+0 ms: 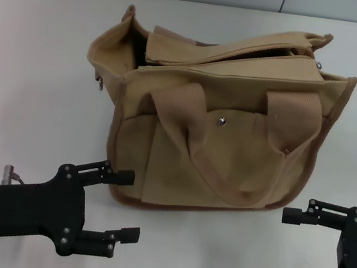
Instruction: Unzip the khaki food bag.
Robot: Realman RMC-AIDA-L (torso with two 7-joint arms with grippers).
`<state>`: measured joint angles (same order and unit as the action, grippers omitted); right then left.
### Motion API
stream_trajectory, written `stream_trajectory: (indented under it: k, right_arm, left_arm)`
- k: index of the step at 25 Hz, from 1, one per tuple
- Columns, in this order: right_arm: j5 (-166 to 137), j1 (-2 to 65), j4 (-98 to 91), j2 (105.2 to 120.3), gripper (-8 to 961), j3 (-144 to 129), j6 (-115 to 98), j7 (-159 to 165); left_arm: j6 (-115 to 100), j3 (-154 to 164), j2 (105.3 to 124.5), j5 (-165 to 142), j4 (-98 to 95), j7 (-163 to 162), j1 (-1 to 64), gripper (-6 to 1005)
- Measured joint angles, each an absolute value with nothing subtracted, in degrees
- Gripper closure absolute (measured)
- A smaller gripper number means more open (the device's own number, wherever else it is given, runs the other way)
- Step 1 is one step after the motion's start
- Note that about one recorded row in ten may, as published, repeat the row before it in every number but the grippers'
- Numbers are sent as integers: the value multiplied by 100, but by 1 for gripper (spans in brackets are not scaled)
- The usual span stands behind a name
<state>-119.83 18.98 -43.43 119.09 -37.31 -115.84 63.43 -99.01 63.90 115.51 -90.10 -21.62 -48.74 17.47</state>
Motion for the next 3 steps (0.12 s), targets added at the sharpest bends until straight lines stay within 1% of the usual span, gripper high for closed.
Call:
stream_trajectory:
  k: [3]
  right_arm:
    - [-11978, 1899, -4346, 11909, 119, -3680, -11578, 6268]
  left_arm:
    - [-9914, 6343, 11547, -9010, -2163, -4784, 1699, 151]
